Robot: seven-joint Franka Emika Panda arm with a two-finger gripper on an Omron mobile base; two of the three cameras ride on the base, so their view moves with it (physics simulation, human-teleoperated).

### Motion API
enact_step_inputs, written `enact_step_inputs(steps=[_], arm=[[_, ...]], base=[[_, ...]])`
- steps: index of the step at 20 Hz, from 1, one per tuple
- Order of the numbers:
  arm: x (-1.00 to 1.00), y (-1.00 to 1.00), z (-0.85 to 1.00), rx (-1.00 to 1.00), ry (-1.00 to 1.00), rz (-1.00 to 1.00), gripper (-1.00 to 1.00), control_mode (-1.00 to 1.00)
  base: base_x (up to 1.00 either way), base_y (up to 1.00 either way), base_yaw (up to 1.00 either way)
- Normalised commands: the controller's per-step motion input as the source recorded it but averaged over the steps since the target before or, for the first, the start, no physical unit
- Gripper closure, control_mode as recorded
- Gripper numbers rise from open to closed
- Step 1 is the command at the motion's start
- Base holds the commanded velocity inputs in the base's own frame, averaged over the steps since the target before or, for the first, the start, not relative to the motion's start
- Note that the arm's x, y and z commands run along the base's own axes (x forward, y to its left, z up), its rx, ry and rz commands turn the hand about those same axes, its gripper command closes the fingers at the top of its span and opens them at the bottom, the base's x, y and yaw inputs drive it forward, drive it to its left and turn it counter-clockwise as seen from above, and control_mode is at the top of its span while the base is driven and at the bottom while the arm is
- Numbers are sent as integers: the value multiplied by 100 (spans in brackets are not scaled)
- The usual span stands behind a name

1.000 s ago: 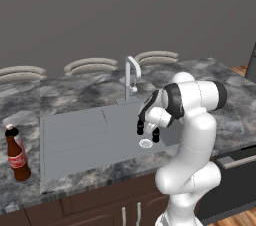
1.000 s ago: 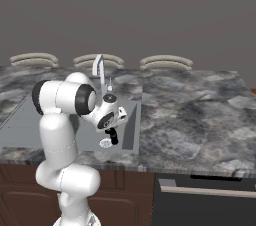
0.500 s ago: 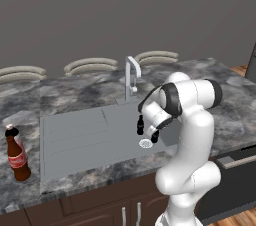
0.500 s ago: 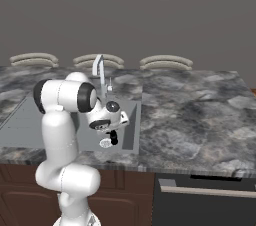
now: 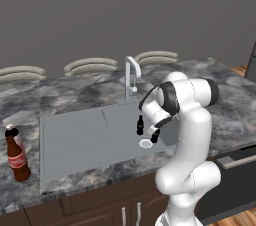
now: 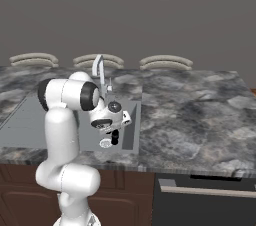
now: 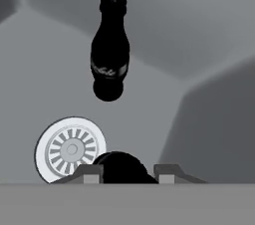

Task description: Place the large bottle from the dining counter next to the other large bottle outside the sink, and place the small bottle from the dining counter next to the other small bottle inside the sink.

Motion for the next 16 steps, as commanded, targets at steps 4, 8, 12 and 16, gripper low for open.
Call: enact_step_inputs(steps=[4,8,12,16], arm=[[15,16,-5,0,6,0,-100,-100],[2,8,-2,0,7,0,-100,-100],[0,0,0,0,9,0,-100,-100],[1,0,16,0,9,-1,-100,-100]], base=[[0,0,0],[0,0,0],[0,0,0],[0,0,0]])
